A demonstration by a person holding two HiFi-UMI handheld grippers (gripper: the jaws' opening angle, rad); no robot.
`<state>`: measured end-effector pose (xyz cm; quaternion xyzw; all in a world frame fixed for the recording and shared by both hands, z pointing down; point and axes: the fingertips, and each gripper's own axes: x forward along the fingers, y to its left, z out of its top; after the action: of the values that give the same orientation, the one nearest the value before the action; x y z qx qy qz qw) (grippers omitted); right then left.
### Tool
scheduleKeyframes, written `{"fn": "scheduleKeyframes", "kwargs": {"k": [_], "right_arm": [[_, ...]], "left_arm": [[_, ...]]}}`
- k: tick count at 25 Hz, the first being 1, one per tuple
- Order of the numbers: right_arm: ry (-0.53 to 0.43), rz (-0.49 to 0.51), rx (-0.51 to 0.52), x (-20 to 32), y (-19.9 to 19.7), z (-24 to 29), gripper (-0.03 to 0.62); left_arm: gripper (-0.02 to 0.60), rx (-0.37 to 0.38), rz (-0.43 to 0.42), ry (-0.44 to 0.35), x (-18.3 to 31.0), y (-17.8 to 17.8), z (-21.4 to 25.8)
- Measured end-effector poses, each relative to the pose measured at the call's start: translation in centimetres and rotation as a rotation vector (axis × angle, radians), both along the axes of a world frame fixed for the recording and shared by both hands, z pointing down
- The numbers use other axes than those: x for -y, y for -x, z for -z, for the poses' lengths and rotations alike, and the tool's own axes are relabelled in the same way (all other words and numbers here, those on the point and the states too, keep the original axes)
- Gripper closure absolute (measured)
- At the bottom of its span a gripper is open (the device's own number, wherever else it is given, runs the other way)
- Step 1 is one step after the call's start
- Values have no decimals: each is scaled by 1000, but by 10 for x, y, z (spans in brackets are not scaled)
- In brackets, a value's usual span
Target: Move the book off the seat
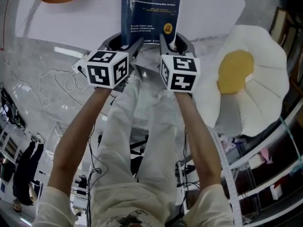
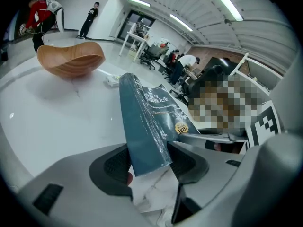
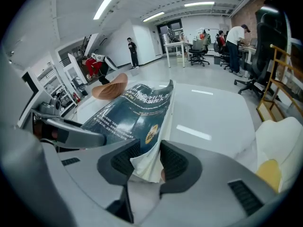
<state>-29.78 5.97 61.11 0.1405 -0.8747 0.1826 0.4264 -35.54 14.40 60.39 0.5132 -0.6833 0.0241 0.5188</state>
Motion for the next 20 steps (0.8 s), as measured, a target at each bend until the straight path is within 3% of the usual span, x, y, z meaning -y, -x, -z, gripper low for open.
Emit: {"fn": "scheduleKeyframes", "kwargs": {"k": [10, 16, 20], "right_arm": [[6, 16, -15, -9, 1, -15, 457], [5, -35, -54, -3, -3, -22, 427], [-53, 14, -71, -2, -2, -21, 384]], "left_arm": [[337, 35, -3, 69, -13, 4, -20], [299, 54, 27, 135, -16, 5, -31], [276, 133, 33, 194, -24, 12, -33]]}}
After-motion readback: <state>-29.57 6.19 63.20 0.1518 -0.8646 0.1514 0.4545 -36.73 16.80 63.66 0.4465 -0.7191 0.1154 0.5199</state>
